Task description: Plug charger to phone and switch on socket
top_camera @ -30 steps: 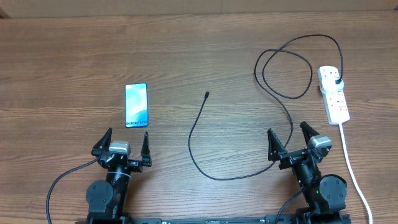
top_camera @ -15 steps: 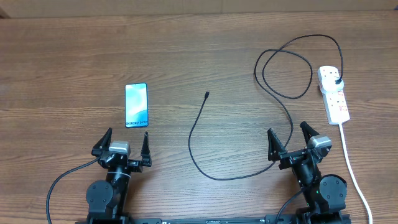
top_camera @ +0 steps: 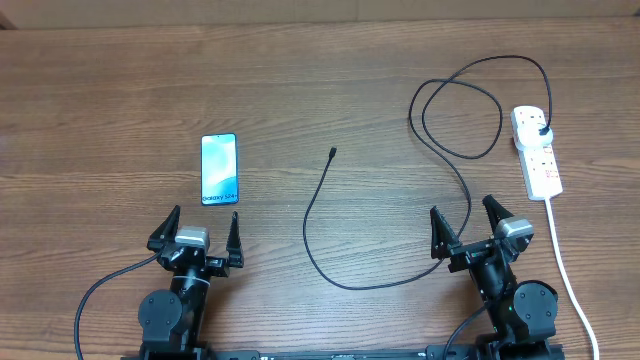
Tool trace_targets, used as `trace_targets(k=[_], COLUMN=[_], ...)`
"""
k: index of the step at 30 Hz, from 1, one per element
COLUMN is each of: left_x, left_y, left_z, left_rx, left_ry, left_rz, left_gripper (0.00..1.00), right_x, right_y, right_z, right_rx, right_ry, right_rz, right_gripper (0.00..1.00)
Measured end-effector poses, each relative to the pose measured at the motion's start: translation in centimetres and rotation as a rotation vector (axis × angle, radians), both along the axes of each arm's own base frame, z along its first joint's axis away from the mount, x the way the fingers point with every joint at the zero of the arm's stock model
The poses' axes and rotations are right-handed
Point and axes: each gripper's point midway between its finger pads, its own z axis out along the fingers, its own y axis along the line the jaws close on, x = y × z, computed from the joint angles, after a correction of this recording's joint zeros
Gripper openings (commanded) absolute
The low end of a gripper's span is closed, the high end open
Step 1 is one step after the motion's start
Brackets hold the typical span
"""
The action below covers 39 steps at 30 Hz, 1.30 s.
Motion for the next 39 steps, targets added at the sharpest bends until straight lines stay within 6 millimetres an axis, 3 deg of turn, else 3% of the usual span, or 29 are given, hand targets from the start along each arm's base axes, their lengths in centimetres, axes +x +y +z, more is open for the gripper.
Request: trace_targets(k=[33, 39], left_x=[0.0, -0.2], left_y=[0.0, 0.0], left_z=[0.1, 2.0], left_rx=[-0.017, -0.031], left_ry=[0.0, -0.006], left_rz=[0.001, 0.002], left_gripper=[1.0, 1.0], right_x=[0.0, 0.0], right_y=[0.0, 0.0], right_z=[0.0, 0.0], right_rx=[0.0, 0.0], right_ry=[0.0, 0.0], right_rz=[0.0, 0.0], right_gripper=[1.0, 1.0])
